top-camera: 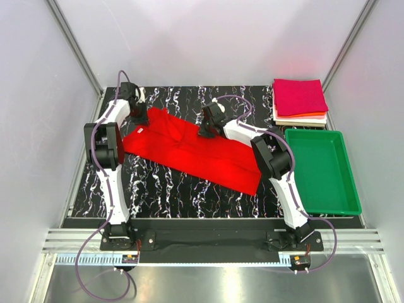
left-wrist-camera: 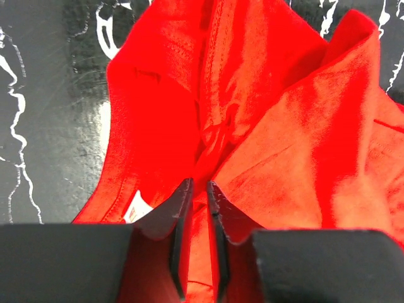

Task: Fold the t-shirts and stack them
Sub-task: Fold the tshirt

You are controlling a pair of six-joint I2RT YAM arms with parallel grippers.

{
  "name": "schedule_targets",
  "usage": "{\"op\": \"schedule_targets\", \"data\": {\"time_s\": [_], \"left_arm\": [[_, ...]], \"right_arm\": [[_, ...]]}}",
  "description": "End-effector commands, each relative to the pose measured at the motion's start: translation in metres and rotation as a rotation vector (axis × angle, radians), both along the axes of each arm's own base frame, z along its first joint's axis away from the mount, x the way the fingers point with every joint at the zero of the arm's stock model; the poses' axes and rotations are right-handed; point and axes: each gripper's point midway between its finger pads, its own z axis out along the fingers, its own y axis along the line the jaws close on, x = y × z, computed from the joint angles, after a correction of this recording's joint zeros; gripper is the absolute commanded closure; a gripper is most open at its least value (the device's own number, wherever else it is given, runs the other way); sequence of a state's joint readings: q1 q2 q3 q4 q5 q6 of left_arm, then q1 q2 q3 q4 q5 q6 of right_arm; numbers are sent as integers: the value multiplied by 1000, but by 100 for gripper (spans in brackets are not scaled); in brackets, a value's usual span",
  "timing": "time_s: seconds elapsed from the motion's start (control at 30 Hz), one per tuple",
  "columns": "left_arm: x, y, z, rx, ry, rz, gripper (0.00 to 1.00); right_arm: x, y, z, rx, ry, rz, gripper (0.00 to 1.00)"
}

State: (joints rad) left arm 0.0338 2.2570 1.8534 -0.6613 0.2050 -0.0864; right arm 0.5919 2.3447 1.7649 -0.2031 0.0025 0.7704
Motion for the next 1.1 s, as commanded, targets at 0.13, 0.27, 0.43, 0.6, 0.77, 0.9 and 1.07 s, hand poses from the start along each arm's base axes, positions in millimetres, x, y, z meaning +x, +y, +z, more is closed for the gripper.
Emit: {"op": "schedule_targets", "data": {"time_s": [0.13,0.27,0.43,0.6,0.77,0.9,1.07], "left_arm": [[-2,0,34,-7,-69,-14,100],[-1,2,37,-4,-76,-13,93],[11,5,46,-61,-107,-12,64],[19,-5,41,-133,-114,-65,59],[19,-12,25,-173,-86,-95,63],[19,-14,16,-182,-73,-104,66],[21,-17,12,-183,-68,-108,67]], "right_arm": [[5,-10,-18,-23,23,-29,90],[6,-9,-15,-17,18,-27,90],[4,-10,-16,-22,22,-21,90],[3,-10,-20,-25,27,-21,90],[5,-8,-20,-18,26,-17,90],[6,-7,-18,-15,24,-16,90],[4,-7,-20,-18,28,-15,90]]}}
